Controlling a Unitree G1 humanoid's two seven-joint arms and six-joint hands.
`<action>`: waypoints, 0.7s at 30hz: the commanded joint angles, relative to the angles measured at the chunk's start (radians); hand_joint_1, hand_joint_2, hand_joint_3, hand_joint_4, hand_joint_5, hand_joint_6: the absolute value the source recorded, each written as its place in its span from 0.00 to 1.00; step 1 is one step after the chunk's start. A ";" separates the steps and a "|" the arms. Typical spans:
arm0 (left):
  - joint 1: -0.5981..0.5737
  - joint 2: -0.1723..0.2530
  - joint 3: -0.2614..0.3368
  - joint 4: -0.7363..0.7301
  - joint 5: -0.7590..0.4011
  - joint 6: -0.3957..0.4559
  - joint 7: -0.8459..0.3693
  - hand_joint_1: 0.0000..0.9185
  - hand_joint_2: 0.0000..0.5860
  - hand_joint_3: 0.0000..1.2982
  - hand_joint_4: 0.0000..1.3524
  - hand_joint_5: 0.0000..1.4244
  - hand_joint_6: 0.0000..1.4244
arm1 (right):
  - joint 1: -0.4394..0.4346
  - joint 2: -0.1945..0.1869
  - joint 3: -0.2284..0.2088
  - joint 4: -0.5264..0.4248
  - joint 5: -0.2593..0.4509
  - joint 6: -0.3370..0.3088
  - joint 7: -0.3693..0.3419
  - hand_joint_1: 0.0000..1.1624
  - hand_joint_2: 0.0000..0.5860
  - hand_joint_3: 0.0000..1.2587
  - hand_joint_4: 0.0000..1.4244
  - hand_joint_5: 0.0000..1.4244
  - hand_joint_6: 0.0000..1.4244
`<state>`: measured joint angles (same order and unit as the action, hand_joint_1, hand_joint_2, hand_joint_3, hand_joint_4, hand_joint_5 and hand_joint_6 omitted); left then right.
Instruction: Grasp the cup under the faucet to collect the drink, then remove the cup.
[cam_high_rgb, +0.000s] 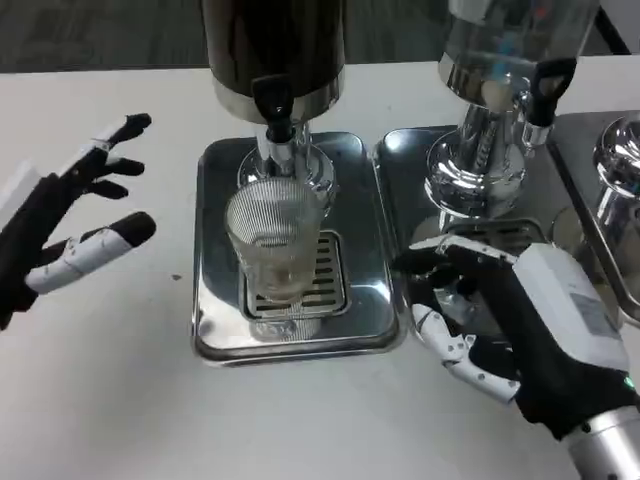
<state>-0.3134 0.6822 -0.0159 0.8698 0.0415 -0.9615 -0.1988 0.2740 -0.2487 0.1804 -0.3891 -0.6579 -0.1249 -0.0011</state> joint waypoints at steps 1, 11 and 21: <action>0.020 0.003 0.072 -0.064 -0.220 0.039 -0.214 0.00 0.08 0.16 0.10 0.19 0.26 | -0.022 -0.002 -0.003 0.026 0.021 -0.011 -0.009 0.37 0.81 0.38 0.30 0.33 0.36; -0.071 0.019 0.206 -0.199 -0.612 0.479 -0.779 0.00 0.12 0.27 0.17 0.19 0.25 | -0.067 0.002 0.003 0.076 0.034 -0.024 -0.022 0.37 0.81 0.38 0.31 0.33 0.36; -0.295 0.046 0.288 -0.102 -0.655 0.858 -1.050 0.00 0.07 0.25 0.16 0.18 0.21 | -0.094 0.021 0.021 0.122 0.040 -0.030 -0.051 0.37 0.81 0.39 0.33 0.33 0.35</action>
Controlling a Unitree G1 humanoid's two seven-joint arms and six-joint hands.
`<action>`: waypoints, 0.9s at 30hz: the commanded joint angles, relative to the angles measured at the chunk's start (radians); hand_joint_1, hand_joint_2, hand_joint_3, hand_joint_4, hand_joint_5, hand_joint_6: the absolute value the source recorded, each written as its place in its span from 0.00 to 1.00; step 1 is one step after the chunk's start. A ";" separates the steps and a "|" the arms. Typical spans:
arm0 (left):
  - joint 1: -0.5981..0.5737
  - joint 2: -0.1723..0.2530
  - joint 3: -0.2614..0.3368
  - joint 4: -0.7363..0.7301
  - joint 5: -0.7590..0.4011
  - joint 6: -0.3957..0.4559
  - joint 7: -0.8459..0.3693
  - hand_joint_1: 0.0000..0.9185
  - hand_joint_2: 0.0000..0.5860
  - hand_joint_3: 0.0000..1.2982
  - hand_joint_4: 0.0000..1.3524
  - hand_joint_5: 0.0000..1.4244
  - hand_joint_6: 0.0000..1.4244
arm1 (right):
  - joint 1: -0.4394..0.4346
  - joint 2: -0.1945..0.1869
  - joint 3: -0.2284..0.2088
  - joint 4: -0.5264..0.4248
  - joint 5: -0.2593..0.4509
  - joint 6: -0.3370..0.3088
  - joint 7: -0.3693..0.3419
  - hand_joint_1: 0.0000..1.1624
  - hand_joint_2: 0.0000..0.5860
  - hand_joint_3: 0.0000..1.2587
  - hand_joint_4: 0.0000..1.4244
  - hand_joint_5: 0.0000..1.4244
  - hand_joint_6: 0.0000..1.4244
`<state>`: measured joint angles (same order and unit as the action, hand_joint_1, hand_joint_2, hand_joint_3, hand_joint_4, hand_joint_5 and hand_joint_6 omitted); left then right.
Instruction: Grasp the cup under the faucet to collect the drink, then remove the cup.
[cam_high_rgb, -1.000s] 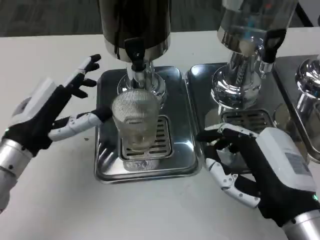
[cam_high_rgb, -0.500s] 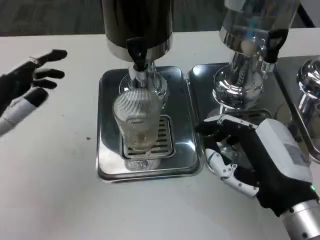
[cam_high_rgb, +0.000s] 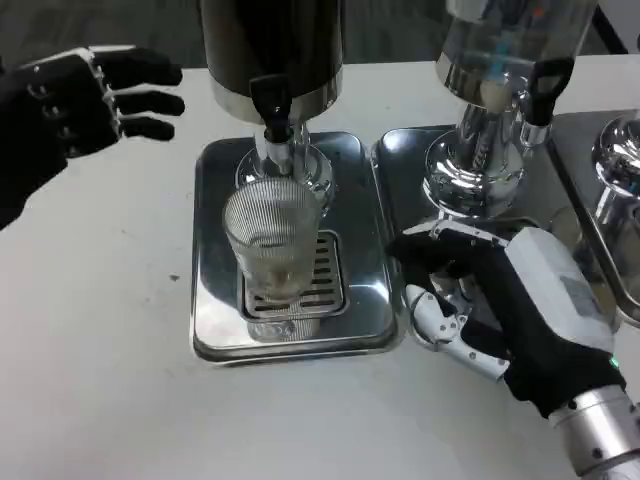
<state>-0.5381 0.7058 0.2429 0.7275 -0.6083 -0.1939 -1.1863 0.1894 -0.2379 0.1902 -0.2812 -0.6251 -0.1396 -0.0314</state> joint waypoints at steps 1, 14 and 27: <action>-0.084 0.022 0.035 0.051 0.000 0.106 -0.075 0.00 0.06 0.25 0.15 0.18 0.20 | -0.011 0.011 0.013 0.018 0.007 -0.016 -0.024 0.37 0.81 0.39 0.33 0.33 0.35; -0.281 -0.019 0.019 0.205 0.078 0.242 -0.174 0.00 0.05 0.20 0.12 0.16 0.18 | -0.005 0.037 0.030 0.051 -0.003 -0.017 -0.073 0.36 0.83 0.39 0.34 0.34 0.34; -0.371 -0.137 0.026 0.285 0.148 0.198 -0.121 0.00 0.06 0.20 0.11 0.14 0.16 | 0.013 0.058 0.040 0.048 -0.013 -0.005 -0.109 0.36 0.83 0.40 0.35 0.34 0.33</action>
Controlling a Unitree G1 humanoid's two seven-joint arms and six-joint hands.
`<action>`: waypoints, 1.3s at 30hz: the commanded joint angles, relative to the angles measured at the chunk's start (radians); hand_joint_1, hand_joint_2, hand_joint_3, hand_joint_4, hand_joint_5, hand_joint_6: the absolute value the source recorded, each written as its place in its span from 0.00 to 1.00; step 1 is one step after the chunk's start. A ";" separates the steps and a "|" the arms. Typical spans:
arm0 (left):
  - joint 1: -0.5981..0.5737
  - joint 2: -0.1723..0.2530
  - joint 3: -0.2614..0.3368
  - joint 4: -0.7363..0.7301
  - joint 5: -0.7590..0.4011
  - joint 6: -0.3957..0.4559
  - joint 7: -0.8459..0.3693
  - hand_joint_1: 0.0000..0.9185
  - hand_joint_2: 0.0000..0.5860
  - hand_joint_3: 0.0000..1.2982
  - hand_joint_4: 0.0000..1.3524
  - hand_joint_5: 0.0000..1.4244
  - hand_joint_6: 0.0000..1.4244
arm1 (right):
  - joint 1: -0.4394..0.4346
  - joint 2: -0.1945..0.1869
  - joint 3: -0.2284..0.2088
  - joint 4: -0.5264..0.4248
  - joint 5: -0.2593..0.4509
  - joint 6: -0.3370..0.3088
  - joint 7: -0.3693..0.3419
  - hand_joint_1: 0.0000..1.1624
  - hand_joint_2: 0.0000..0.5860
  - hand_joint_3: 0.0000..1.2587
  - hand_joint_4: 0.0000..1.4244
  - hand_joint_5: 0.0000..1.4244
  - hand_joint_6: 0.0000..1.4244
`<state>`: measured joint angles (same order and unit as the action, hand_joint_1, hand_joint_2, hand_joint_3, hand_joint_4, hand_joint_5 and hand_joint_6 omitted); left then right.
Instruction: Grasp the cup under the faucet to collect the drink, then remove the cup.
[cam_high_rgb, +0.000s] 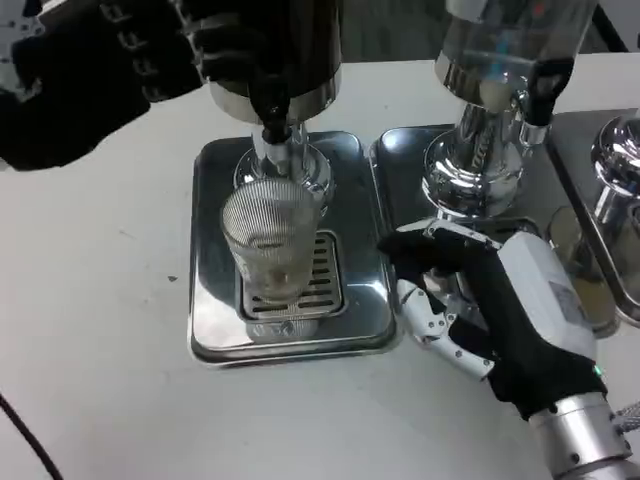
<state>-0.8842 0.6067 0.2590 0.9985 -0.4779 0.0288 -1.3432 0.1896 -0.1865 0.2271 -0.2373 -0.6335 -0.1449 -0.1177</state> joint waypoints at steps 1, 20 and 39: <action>-0.025 -0.046 0.012 0.014 0.020 -0.029 0.044 0.00 0.06 0.20 0.11 0.14 0.16 | 0.015 0.008 0.003 0.003 -0.005 0.001 -0.024 0.36 0.83 0.40 0.35 0.34 0.33; -0.026 -0.148 -0.008 0.057 0.089 -0.126 0.107 0.00 0.07 0.20 0.10 0.13 0.14 | 0.054 0.015 -0.009 -0.025 -0.013 0.014 -0.022 0.36 0.82 0.40 0.37 0.34 0.33; -0.012 -0.163 -0.058 0.078 0.197 -0.328 0.099 0.00 0.07 0.23 0.13 0.14 0.13 | 0.059 0.016 -0.010 -0.034 -0.006 0.022 -0.011 0.36 0.83 0.41 0.37 0.34 0.33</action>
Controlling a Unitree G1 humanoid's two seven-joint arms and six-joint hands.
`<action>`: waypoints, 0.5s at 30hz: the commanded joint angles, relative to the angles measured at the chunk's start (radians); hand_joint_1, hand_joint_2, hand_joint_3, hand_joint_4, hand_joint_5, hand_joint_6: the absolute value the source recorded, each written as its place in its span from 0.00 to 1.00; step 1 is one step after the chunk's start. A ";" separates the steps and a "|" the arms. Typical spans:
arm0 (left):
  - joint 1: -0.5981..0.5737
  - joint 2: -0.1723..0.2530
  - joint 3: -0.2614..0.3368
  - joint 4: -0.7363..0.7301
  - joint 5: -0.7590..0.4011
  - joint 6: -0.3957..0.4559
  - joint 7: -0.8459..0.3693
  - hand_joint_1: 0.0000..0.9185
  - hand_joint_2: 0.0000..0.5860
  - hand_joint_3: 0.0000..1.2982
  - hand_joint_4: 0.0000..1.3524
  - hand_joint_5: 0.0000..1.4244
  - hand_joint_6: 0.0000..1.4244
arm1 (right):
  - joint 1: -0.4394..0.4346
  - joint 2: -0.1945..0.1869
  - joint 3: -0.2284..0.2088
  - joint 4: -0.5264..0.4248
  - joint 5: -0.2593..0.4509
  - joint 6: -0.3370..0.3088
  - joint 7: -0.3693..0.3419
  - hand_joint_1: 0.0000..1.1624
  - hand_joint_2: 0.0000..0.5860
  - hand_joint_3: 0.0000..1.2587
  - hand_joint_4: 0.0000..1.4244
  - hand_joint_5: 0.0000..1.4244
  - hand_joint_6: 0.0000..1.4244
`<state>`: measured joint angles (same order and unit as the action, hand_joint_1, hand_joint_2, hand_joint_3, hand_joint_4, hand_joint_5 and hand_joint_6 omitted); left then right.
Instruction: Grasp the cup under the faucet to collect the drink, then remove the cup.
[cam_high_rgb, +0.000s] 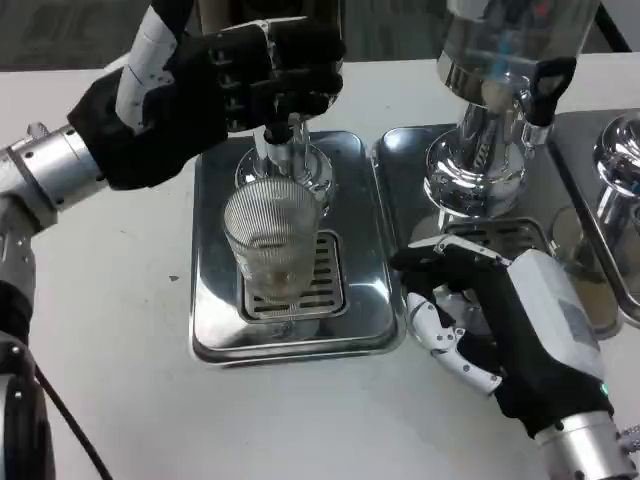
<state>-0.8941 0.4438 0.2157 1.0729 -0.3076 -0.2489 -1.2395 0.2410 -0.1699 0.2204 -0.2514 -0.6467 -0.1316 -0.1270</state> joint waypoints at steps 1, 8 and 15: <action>-0.001 0.000 -0.016 0.003 0.029 -0.060 -0.005 0.00 0.07 0.23 0.14 0.15 0.13 | 0.008 0.000 -0.004 -0.020 0.009 0.010 0.000 0.36 0.83 0.41 0.37 0.34 0.33; 0.011 0.008 -0.043 0.000 0.069 -0.138 -0.011 0.00 0.07 0.25 0.17 0.18 0.13 | 0.010 -0.001 -0.006 -0.018 0.023 0.014 0.004 0.36 0.83 0.41 0.37 0.34 0.33; 0.023 0.021 -0.068 0.001 0.100 -0.238 0.004 0.00 0.07 0.25 0.18 0.18 0.13 | 0.008 -0.003 -0.008 -0.016 0.038 0.019 0.011 0.36 0.83 0.41 0.37 0.34 0.33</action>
<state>-0.8930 0.4579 0.1685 1.0728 -0.2338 -0.4430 -1.2332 0.2428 -0.1699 0.2180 -0.2532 -0.6240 -0.1230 -0.1267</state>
